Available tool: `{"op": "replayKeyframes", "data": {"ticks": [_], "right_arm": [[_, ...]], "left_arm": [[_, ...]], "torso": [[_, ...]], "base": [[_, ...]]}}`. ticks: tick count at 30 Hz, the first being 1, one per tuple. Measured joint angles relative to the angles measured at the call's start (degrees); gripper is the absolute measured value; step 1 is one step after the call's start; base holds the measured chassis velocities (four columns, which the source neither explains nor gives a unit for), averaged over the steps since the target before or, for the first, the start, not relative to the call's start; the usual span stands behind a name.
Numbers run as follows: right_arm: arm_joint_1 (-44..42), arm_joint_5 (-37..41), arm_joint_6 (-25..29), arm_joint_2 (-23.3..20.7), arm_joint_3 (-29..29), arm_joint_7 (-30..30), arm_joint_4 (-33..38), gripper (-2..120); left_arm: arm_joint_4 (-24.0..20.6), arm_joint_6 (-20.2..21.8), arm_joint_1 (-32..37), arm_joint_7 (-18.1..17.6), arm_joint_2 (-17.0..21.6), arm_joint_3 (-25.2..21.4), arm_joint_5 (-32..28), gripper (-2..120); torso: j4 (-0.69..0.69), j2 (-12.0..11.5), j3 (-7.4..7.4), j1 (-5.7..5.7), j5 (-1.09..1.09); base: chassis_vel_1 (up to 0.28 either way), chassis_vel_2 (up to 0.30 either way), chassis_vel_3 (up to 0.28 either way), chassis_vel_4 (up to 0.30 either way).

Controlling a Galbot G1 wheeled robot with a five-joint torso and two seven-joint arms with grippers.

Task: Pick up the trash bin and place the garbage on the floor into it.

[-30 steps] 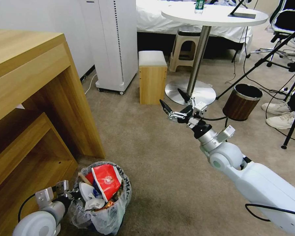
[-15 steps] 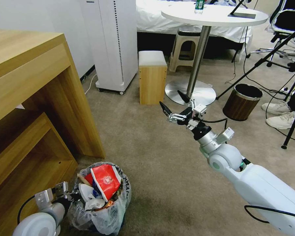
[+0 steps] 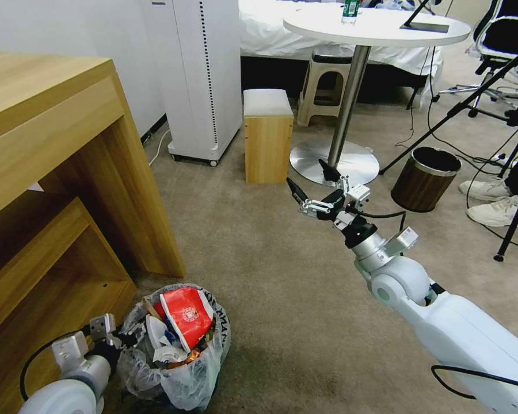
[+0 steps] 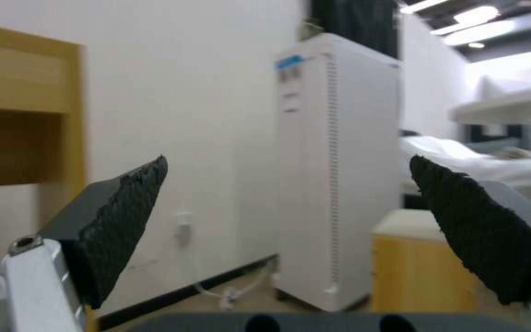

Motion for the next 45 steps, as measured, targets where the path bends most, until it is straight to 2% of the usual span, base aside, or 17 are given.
{"op": "replayKeyframes", "data": {"ticks": [3,7,10,11,14,15,18,21,23,27,31,33,39,45], "right_arm": [[-0.85,-0.75,-1.67,1.78,3.44,4.27,0.06,100],[-1.17,-0.76,-2.35,2.89,6.15,6.36,0.01,100],[-2.69,-0.99,-5.45,4.47,13.55,10.77,1.20,100],[-2.69,-0.99,-5.45,4.47,13.55,10.77,1.20,100],[-7.08,-3.23,-14.28,4.16,24.74,16.03,4.04,100],[-7.08,-3.23,-14.28,4.16,24.74,16.03,4.04,100],[-12.98,-3.61,-18.07,2.56,33.08,18.86,5.51,100],[-15.40,-3.30,-19.27,2.16,35.58,19.13,6.49,100],[-22.31,-2.93,-21.88,1.88,41.34,19.70,8.63,100],[-27.49,-4.64,-22.76,3.13,42.06,19.65,9.88,100],[-31.30,-7.44,-23.16,4.77,39.72,19.70,11.47,100],[-33.02,-10.80,-21.89,6.85,37.33,19.64,11.76,100],[-34.34,-14.10,-17.46,11.03,34.88,17.43,12.07,100],[-35.70,-16.33,-15.33,13.43,34.53,15.83,13.66,100]], "left_arm": [[-2.46,-1.02,0.10,2.64,-2.44,-3.36,4.71,94],[-4.31,-1.25,0.33,3.40,-3.61,-4.91,5.76,101],[-7.69,-1.22,1.66,4.06,-5.09,-6.95,6.53,110],[-7.69,-1.22,1.66,4.06,-5.09,-6.95,6.53,110],[-10.17,-1.16,4.73,5.24,-5.77,-7.93,9.28,114],[-10.17,-1.16,4.73,5.24,-5.77,-7.93,9.28,114],[-12.77,-0.94,7.43,6.26,-6.37,-8.38,11.25,115],[-13.58,-0.78,8.19,6.43,-6.54,-8.49,11.80,114],[-15.54,-0.55,10.33,7.28,-6.85,-9.01,14.60,111],[-16.36,-0.57,11.67,7.57,-7.18,-8.91,16.76,107],[-16.97,-0.49,12.83,7.67,-7.58,-8.57,19.02,101],[-17.34,-0.61,13.44,8.15,-8.19,-8.46,21.69,100],[-17.53,-1.68,15.04,9.50,-9.20,-6.68,26.07,100],[-17.54,-1.77,15.60,9.70,-9.24,-5.49,27.29,100]], "torso": [[-0.01,0.00,0.00,0.00,0.00],[0.00,0.00,0.00,0.00,0.01],[0.01,0.00,0.00,0.00,0.03],[0.01,0.00,0.00,0.00,0.03],[-0.01,0.00,-0.01,0.00,0.00],[-0.01,0.00,-0.01,0.00,0.00],[-0.03,0.00,-0.01,0.00,0.03],[0.01,0.01,0.00,0.00,0.02],[-0.02,0.01,-0.01,0.00,0.00],[-0.01,0.01,-0.01,0.00,0.05],[-0.01,0.01,-0.01,0.00,-0.01],[0.00,0.01,-0.01,0.00,0.00],[0.00,0.01,0.00,0.00,0.00],[0.00,0.01,0.00,0.00,-0.01]], "base": [[0.000,0.000,0.000,0.000],[0.000,0.000,0.000,0.000],[0.000,0.000,0.000,0.000],[0.000,0.000,0.000,0.000],[0.000,0.000,0.000,0.000],[0.000,0.000,0.000,0.000],[0.000,0.000,0.000,0.000],[0.000,0.000,0.000,0.000],[0.000,0.000,0.000,0.000],[0.000,0.000,0.000,0.000],[0.000,0.000,0.000,0.000],[0.000,0.000,0.000,0.000],[0.000,0.000,0.000,0.000],[0.000,0.000,0.000,0.000]]}}
